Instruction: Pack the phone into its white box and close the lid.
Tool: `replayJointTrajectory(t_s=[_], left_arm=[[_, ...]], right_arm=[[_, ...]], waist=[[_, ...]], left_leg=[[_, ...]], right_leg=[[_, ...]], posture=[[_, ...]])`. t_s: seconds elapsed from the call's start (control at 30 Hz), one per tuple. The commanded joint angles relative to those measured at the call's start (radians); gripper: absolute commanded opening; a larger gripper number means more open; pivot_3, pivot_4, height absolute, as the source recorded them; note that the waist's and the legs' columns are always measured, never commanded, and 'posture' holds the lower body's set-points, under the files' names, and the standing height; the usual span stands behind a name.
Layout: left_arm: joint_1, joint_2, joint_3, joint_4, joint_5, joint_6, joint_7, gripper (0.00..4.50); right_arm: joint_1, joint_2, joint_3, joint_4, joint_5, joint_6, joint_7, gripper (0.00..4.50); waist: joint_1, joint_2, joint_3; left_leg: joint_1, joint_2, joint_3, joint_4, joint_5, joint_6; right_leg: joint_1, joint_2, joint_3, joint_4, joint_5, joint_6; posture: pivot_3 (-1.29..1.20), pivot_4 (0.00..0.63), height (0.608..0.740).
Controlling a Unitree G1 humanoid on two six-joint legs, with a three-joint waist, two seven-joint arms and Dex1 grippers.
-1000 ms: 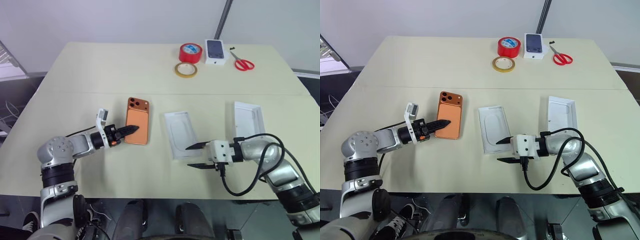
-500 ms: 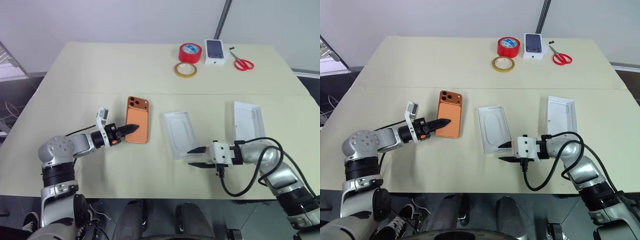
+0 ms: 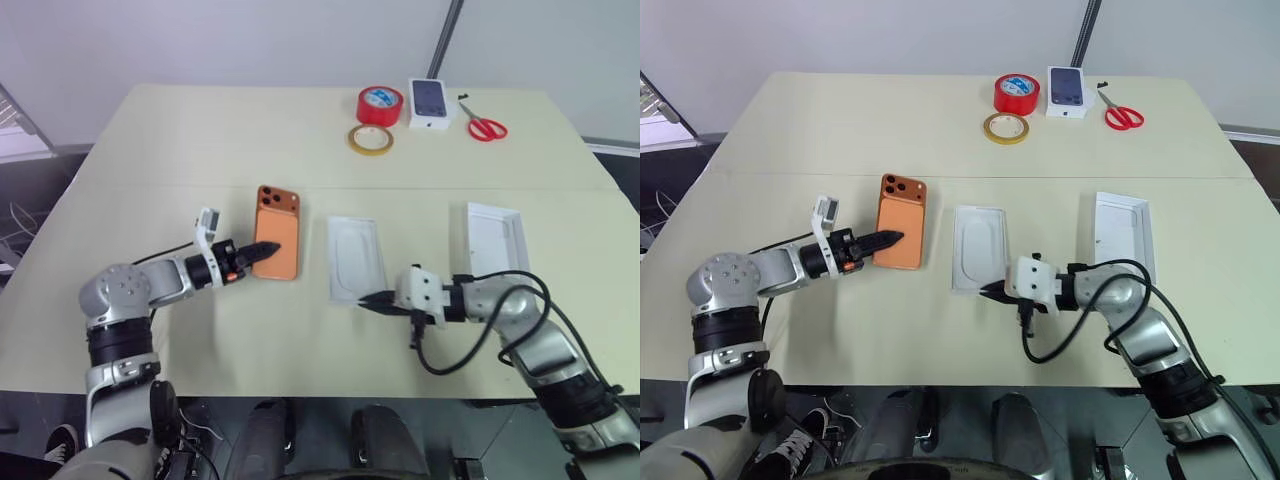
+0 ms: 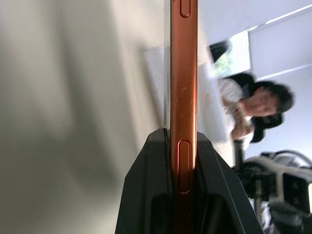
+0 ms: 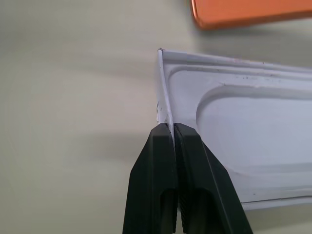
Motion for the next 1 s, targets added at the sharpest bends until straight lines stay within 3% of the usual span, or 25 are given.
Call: replayJointTrajectory(t_s=[0.03, 0.2, 0.23, 0.37, 0.53, 0.7, 0.77, 0.83, 1.0], left_arm=[[-0.080, -0.034, 0.068, 0.002, -0.068, 0.003, 0.044, 0.00], [-0.111, -0.112, 0.095, 0.004, -0.117, 0.080, 0.116, 0.00], [-0.103, -0.123, 0.092, -0.004, -0.120, 0.085, 0.126, 0.00], [-0.060, -0.163, 0.070, -0.045, -0.125, 0.104, 0.148, 0.00], [-0.028, -0.180, 0.034, -0.068, -0.140, 0.125, 0.140, 0.00], [0.000, -0.207, -0.033, -0.037, -0.089, 0.059, 0.134, 0.00], [0.020, -0.191, -0.065, -0.048, -0.080, 0.043, 0.114, 1.00], [0.028, -0.184, -0.077, -0.043, -0.076, 0.028, 0.111, 1.71], [0.014, -0.186, -0.105, -0.021, -0.049, -0.013, 0.108, 4.28]], right_arm=[[-0.021, 0.016, 0.056, -0.041, -0.077, 0.027, -0.051, 0.03], [-0.042, 0.072, 0.079, -0.035, -0.092, 0.132, -0.107, 0.03], [-0.044, 0.077, 0.073, -0.047, -0.077, 0.156, -0.105, 0.64], [-0.020, 0.063, 0.009, -0.161, 0.044, 0.221, -0.062, 2.34], [0.017, -0.003, -0.143, -0.203, 0.195, 0.160, 0.024, 2.34], [0.031, -0.094, -0.201, -0.047, 0.126, 0.013, 0.043, 2.34], [0.027, -0.090, -0.200, -0.036, 0.130, -0.002, 0.032, 2.39], [0.028, -0.078, -0.190, -0.036, 0.128, -0.008, 0.021, 2.39], [0.027, -0.038, -0.148, -0.046, 0.105, -0.012, -0.019, 2.39]], waist=[[0.001, 0.000, 0.000], [-0.003, -0.001, 0.000], [-0.004, -0.001, 0.000], [-0.006, -0.001, 0.000], [0.001, -0.001, 0.001], [0.015, -0.001, 0.001], [0.014, -0.001, 0.001], [0.011, -0.001, 0.001], [0.019, -0.001, 0.000]], left_leg=[[0.000, 0.000, 0.000, 0.000, 0.001, -0.001], [-0.001, -0.001, 0.000, 0.001, 0.001, -0.002], [0.000, -0.001, 0.000, 0.001, 0.002, -0.003], [0.000, -0.001, 0.000, 0.000, 0.002, -0.003], [0.000, -0.001, 0.000, 0.001, 0.001, -0.001], [0.000, -0.002, 0.000, 0.002, 0.000, 0.001], [0.000, -0.001, 0.000, 0.001, 0.000, 0.000], [0.000, -0.001, 0.000, 0.000, 0.001, -0.002], [0.001, 0.000, 0.000, 0.002, 0.001, -0.001]], right_leg=[[0.000, 0.000, 0.000, 0.000, 0.000, 0.000], [0.000, 0.000, 0.000, 0.000, 0.000, 0.000], [0.000, 0.000, 0.000, 0.000, 0.000, 0.000], [0.000, 0.001, 0.000, 0.001, 0.000, 0.000], [0.001, 0.001, 0.000, 0.000, 0.000, 0.000], [0.002, 0.000, 0.000, -0.001, 0.000, 0.000], [0.001, 0.000, 0.000, -0.001, 0.000, 0.000], [0.000, 0.001, 0.000, 0.000, 0.000, 0.000], [0.003, 0.001, 0.000, 0.000, 0.000, 0.000]], posture=[[0.00, 0.150, 0.728], [0.00, 0.150, 0.728], [0.00, 0.150, 0.728], [0.00, 0.150, 0.728], [0.00, 0.150, 0.728], [0.00, 0.150, 0.728], [0.00, 0.150, 0.728], [0.00, 0.150, 0.728], [0.00, 0.150, 0.728]])
